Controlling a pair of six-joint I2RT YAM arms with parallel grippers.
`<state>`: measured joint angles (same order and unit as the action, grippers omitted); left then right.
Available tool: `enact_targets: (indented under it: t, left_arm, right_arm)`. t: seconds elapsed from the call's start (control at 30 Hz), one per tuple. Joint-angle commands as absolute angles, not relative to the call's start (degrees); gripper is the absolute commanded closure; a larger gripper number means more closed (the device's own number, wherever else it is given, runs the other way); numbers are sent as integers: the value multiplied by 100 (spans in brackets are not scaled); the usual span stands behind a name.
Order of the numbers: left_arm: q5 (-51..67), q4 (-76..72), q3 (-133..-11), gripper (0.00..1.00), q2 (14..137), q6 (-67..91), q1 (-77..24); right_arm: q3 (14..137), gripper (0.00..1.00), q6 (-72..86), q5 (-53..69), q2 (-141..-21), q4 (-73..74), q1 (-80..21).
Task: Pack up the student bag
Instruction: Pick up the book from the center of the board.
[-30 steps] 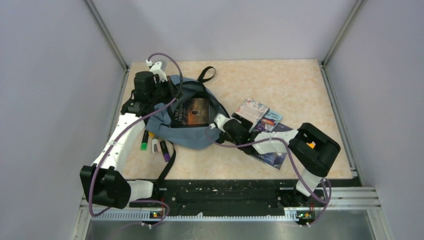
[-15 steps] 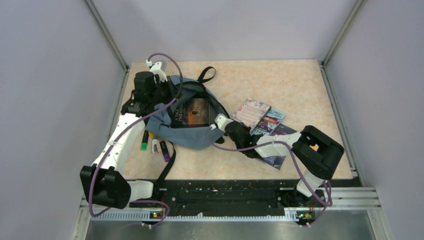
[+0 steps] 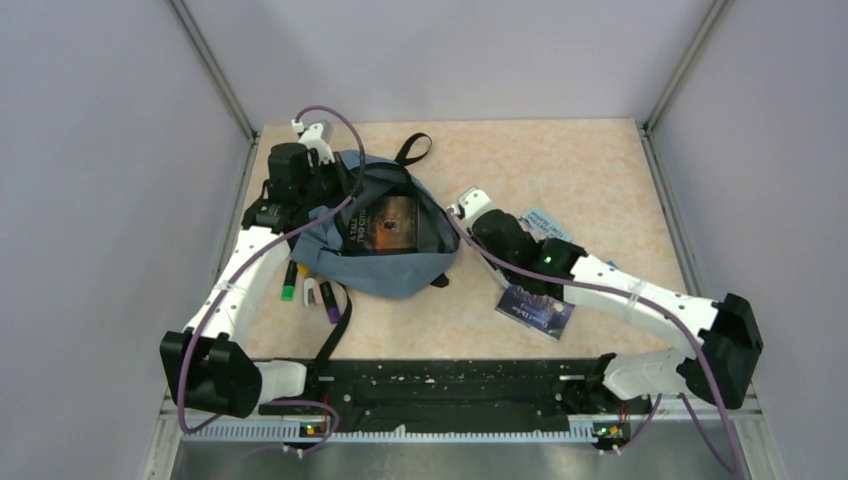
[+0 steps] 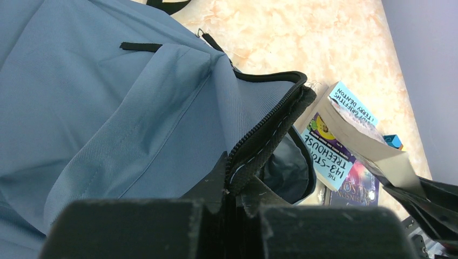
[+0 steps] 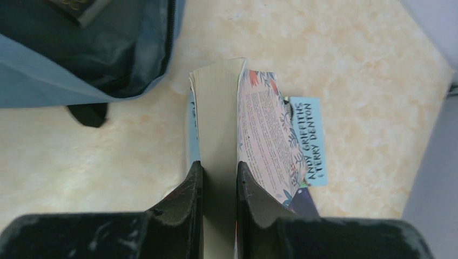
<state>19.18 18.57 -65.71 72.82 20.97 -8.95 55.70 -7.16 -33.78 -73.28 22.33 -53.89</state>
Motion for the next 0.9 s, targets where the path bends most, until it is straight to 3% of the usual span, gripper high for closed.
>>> enact_targets:
  t: [0.0,0.23,0.5,0.87]
  left_arm:
    - [1914,1582,-6761,100,7134,2073,-896]
    - [1951,1549,-6741,100,7099,2108,-899]
    - [1930,1538,-6735,100,7117,2109,-896]
    - [1905,1538,-6729,100,7135,2101,-896]
  right_arm:
    - [6768,100,426,-2429,-7000,4098,-5423]
    - [7834,100,1193,-880,-6698,4926,-5414]
    - [7351,100,1574,669,-6936,4120,-5421]
    - [6700,100,1583,651,-7395,3498,-5388]
